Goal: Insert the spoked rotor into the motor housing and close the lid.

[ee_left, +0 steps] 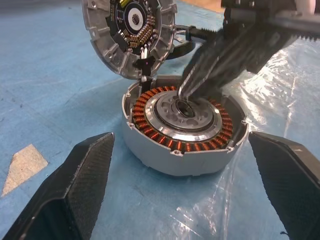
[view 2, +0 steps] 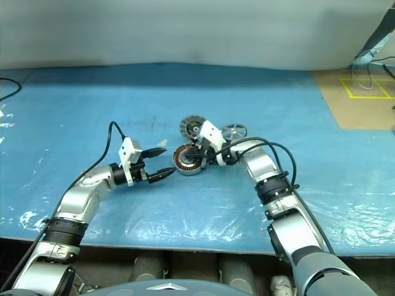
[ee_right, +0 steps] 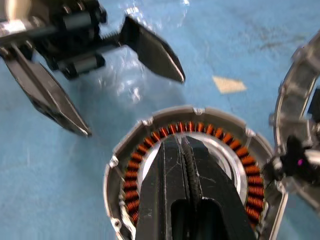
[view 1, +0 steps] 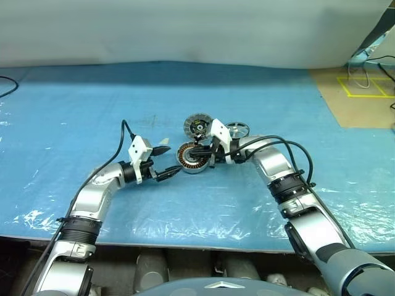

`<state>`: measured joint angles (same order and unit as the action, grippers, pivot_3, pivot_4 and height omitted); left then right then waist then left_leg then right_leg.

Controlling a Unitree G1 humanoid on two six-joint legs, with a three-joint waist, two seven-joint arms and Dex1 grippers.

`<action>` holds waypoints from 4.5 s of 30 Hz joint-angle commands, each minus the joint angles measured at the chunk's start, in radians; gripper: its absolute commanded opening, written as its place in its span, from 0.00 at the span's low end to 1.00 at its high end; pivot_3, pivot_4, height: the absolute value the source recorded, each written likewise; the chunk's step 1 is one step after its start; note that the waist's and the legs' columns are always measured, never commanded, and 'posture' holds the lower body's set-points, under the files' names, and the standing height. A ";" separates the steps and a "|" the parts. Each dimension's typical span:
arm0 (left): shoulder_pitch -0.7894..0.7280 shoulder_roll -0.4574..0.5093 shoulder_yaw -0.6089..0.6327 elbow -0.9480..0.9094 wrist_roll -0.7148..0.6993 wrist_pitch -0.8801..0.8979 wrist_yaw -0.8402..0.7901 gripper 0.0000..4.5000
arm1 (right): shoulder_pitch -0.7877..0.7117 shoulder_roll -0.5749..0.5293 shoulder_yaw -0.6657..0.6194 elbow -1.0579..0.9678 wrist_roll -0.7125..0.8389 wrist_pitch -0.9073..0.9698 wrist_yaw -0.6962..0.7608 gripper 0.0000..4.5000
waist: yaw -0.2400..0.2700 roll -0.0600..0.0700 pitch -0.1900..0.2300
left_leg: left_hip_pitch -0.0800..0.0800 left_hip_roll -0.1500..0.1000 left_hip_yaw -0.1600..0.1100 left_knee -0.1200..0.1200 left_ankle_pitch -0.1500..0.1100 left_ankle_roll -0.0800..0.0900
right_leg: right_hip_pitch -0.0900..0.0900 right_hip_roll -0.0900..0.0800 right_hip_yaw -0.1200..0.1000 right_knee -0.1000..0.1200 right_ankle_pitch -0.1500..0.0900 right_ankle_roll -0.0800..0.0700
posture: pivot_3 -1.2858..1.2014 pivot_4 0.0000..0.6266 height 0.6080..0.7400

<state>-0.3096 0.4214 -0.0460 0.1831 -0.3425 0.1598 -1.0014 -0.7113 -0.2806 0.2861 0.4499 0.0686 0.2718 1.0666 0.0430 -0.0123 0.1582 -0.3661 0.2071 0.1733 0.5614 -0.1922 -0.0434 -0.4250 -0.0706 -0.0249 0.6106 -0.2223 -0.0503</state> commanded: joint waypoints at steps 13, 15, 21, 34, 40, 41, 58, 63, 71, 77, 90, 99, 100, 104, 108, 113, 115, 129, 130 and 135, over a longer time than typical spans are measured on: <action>0.000 -0.005 0.004 -0.006 0.008 -0.024 -0.008 1.00 | -0.012 0.057 -0.064 0.071 0.076 0.214 -0.042 0.01 | 0.000 0.000 0.000 | 0.003 0.000 0.000 0.000 0.000 0.000 | 0.003 0.000 0.000 0.001 0.000 0.000 | 0.52 0.24 1.00; -0.002 -0.006 0.003 -0.007 0.007 -0.022 -0.007 1.00 | -0.033 0.078 -0.123 0.091 0.132 0.337 -0.066 0.01 | 0.000 0.000 0.000 | 0.005 0.000 0.000 0.000 0.000 0.000 | 0.004 0.000 0.000 0.001 0.000 0.000 | 0.52 0.24 1.00; -0.005 -0.002 0.004 -0.026 0.003 -0.005 -0.006 1.00 | -0.034 0.091 -0.165 0.125 0.155 0.530 -0.163 0.01 | 0.003 0.000 0.000 | 0.008 0.000 0.000 0.000 0.000 0.000 | 0.006 0.000 0.000 0.001 0.000 0.000 | 0.52 0.24 1.00; -0.011 -0.009 -0.004 -0.042 0.004 0.012 0.000 1.00 | -0.036 0.147 -0.294 0.281 0.160 0.765 -0.502 0.01 | 0.011 0.003 -0.004 | 0.036 -0.002 0.000 -0.016 -0.002 0.002 | 0.029 -0.005 0.003 -0.006 -0.006 0.010 | 0.52 0.24 1.00; -0.009 -0.011 -0.005 -0.040 0.006 0.010 -0.001 1.00 | 0.008 0.146 -0.303 0.052 0.267 0.730 -0.384 0.01 | 0.023 0.005 -0.007 | 0.035 -0.003 -0.002 -0.021 -0.002 0.002 | 0.027 -0.005 0.003 -0.007 -0.007 0.011 | 0.52 0.24 1.00; -0.008 -0.010 -0.005 -0.038 0.006 0.009 -0.001 1.00 | 0.020 0.144 -0.307 -0.007 0.284 0.687 -0.362 0.01 | 0.026 0.005 -0.007 | 0.033 -0.003 -0.002 -0.021 -0.002 0.002 | 0.024 -0.005 0.003 -0.008 -0.007 0.011 | 0.52 0.24 1.00; -0.007 -0.010 -0.007 -0.046 0.006 0.015 0.002 1.00 | 0.045 0.085 -0.219 -0.302 0.349 0.490 -0.242 0.01 | 0.025 0.003 -0.005 | 0.000 0.003 0.000 -0.016 0.000 -0.009 | -0.004 0.010 0.002 -0.004 -0.002 0.006 | 0.52 0.24 1.00; -0.010 -0.011 -0.006 -0.053 0.004 0.023 0.005 1.00 | 0.046 0.069 -0.145 -0.292 0.274 0.382 -0.258 0.01 | 0.024 0.003 -0.004 | 0.003 0.002 0.000 -0.012 0.000 -0.009 | 0.000 0.008 0.004 -0.004 -0.004 0.002 | 0.52 0.24 1.00; -0.013 -0.014 -0.009 -0.058 0.004 0.031 0.006 1.00 | 0.039 0.038 -0.086 -0.166 0.162 0.219 -0.245 0.01 | 0.024 0.003 -0.004 | 0.003 0.002 0.000 -0.011 0.000 -0.009 | 0.000 0.009 0.004 -0.004 -0.003 0.002 | 0.52 0.24 1.00; -0.013 -0.016 -0.010 -0.039 0.009 0.018 0.002 1.00 | 0.050 0.041 -0.053 -0.089 0.083 0.148 -0.265 0.01 | 0.021 0.003 -0.004 | 0.004 0.003 -0.001 -0.011 0.000 -0.009 | 0.001 0.009 0.004 -0.003 -0.002 0.005 | 0.52 0.24 1.00; -0.015 -0.019 -0.016 -0.011 0.014 -0.008 -0.006 1.00 | 0.033 0.040 -0.034 -0.033 0.033 0.186 -0.264 0.01 | 0.020 0.003 -0.004 | 0.023 0.002 -0.001 -0.009 -0.001 -0.008 | 0.019 0.008 0.005 -0.003 -0.004 0.001 | 0.52 0.24 1.00; -0.025 -0.022 -0.021 -0.041 0.005 0.016 0.003 1.00 | 0.018 0.052 -0.157 -0.204 0.223 0.287 -0.161 0.01 | 0.021 0.003 -0.004 | 0.010 0.003 -0.001 -0.010 0.000 -0.007 | 0.006 0.010 0.005 -0.002 -0.003 0.001 | 0.52 0.24 1.00; -0.024 -0.021 -0.020 -0.044 0.004 0.019 0.003 1.00 | 0.017 0.040 -0.151 -0.231 0.230 0.298 -0.144 0.01 | 0.021 0.003 -0.004 | 0.008 0.004 -0.001 -0.010 0.001 -0.007 | 0.005 0.011 0.004 -0.002 -0.003 0.001 | 0.52 0.24 1.00; -0.021 -0.018 -0.018 -0.047 0.005 0.021 0.001 1.00 | 0.002 -0.016 -0.096 -0.288 0.188 0.274 -0.102 0.01 | 0.025 0.003 -0.004 | 0.007 0.005 -0.001 -0.010 0.000 -0.008 | 0.004 0.011 0.004 -0.003 -0.003 0.001 | 0.52 0.24 1.00; -0.019 -0.021 -0.017 -0.037 0.008 0.012 0.001 1.00 | -0.031 -0.044 -0.052 -0.267 0.113 0.206 -0.125 0.01 | 0.023 0.003 -0.004 | 0.007 0.005 -0.001 -0.009 0.000 -0.009 | 0.004 0.011 0.004 -0.003 -0.003 0.000 | 0.52 0.24 1.00; -0.009 -0.026 -0.016 -0.021 0.013 -0.011 0.002 1.00 | -0.050 -0.090 0.021 -0.237 -0.011 0.085 -0.137 0.01 | 0.023 0.003 -0.004 | 0.007 0.004 -0.001 -0.007 0.000 -0.009 | 0.005 0.011 0.004 -0.003 -0.003 0.000 | 0.52 0.24 1.00; 0.002 -0.027 -0.016 -0.024 0.014 -0.019 0.003 1.00 | -0.049 -0.090 0.021 -0.253 -0.008 0.088 -0.131 0.01 | 0.023 0.003 -0.004 | 0.007 0.004 -0.001 -0.007 0.000 -0.009 | 0.005 0.011 0.004 -0.003 -0.003 0.000 | 0.52 0.24 1.00; 0.001 -0.021 -0.003 -0.016 0.010 -0.027 0.015 1.00 | -0.093 -0.124 0.113 -0.209 -0.166 -0.007 -0.120 0.01 | 0.020 0.003 -0.003 | 0.007 0.005 -0.001 -0.006 0.000 -0.009 | 0.005 0.011 0.004 -0.002 -0.003 0.000 | 0.52 0.24 1.00; 0.002 -0.021 -0.002 -0.017 0.009 -0.027 0.016 1.00 | -0.098 -0.123 0.113 -0.200 -0.173 -0.006 -0.123 0.01 | 0.020 0.003 -0.003 | 0.007 0.005 -0.001 -0.006 0.000 -0.009 | 0.005 0.011 0.004 -0.002 -0.003 0.000 | 0.52 0.24 1.00; 0.012 -0.023 -0.005 -0.032 0.007 -0.020 0.023 1.00 | -0.103 -0.130 0.122 -0.179 -0.209 -0.012 -0.119 0.01 | 0.021 0.002 -0.003 | 0.007 0.005 -0.001 -0.005 0.000 -0.008 | 0.005 0.011 0.004 -0.002 -0.003 0.000 | 0.52 0.24 1.00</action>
<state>-0.3031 0.3933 -0.0684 0.1804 -0.3288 0.1510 -0.9844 -0.7921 -0.4029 0.4093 0.2838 -0.1311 0.2770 0.9469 0.0643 -0.0098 0.1548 -0.3595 0.2120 0.1724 0.5567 -0.1925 -0.0519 -0.4205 -0.0596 -0.0208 0.6090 -0.2250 -0.0504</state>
